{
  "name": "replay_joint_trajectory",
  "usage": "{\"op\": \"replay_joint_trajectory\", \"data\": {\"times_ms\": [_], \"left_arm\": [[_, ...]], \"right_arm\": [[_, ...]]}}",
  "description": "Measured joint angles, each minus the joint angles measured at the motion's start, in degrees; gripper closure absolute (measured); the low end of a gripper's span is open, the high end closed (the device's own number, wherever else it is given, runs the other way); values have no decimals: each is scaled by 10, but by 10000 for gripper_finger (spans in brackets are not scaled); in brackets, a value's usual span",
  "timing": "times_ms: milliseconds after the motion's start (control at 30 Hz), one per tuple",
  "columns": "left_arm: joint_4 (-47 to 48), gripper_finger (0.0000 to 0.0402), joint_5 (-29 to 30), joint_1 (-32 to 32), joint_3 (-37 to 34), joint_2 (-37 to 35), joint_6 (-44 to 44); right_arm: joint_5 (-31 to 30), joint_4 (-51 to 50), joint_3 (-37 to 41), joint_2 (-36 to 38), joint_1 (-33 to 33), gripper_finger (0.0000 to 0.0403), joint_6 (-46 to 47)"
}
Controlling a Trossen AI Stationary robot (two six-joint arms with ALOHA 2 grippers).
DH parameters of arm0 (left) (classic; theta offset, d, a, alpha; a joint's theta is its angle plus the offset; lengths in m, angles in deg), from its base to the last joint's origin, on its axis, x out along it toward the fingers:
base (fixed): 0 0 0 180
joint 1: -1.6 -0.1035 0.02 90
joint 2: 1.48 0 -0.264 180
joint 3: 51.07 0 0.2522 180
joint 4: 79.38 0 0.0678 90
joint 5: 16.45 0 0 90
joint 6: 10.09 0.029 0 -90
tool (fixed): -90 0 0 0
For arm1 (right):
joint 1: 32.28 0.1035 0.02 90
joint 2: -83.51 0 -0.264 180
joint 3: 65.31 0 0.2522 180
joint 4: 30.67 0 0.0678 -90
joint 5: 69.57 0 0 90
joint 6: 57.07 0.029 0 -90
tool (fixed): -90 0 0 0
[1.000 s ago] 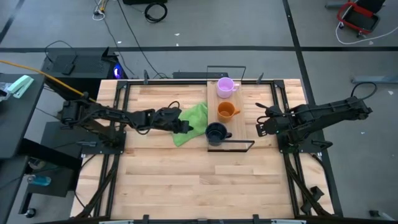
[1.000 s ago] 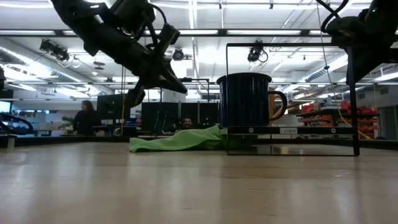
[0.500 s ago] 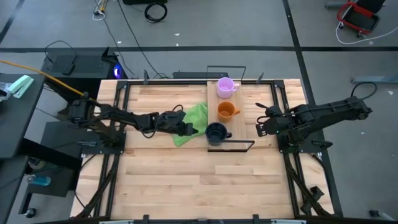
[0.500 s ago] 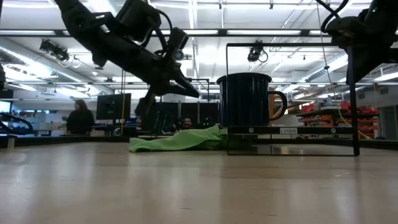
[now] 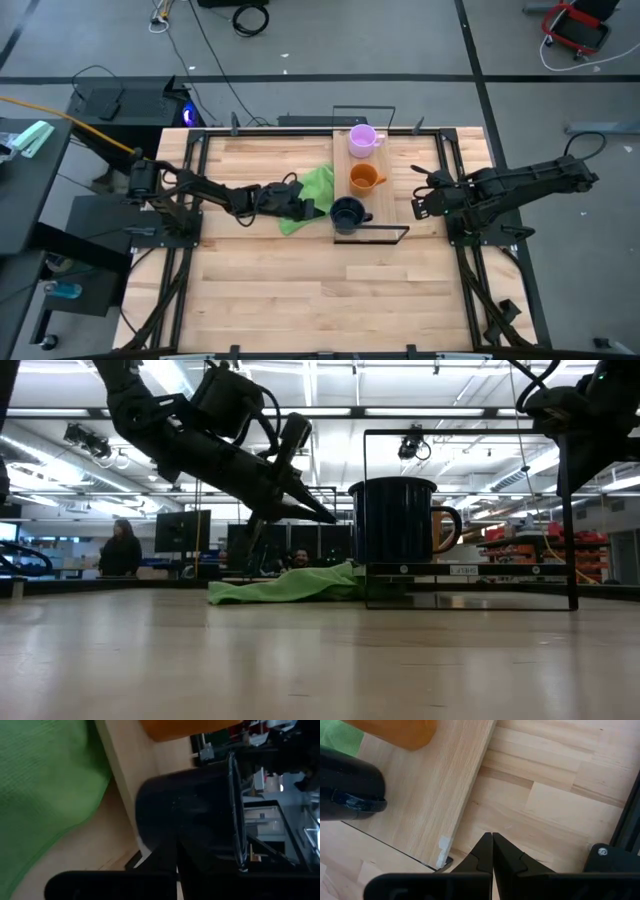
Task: Stack small to large cups/mugs on shelf
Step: Put the blue mug on the shelf
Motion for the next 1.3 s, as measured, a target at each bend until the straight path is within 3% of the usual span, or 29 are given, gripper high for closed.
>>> {"op": "replay_joint_trajectory", "data": {"times_ms": [200,733,933,1300], "left_arm": [[9,389,19,1,32,11,3],[127,383,4,1,114,14,37],[126,396,-16,12,133,55,18],[124,388,-66,20,231,141,33]], "right_arm": [[0,0,0,0,0,395,0],[0,0,0,0,0,395,0],[0,1,0,0,0,395,0],[0,9,0,0,0,395,0]]}}
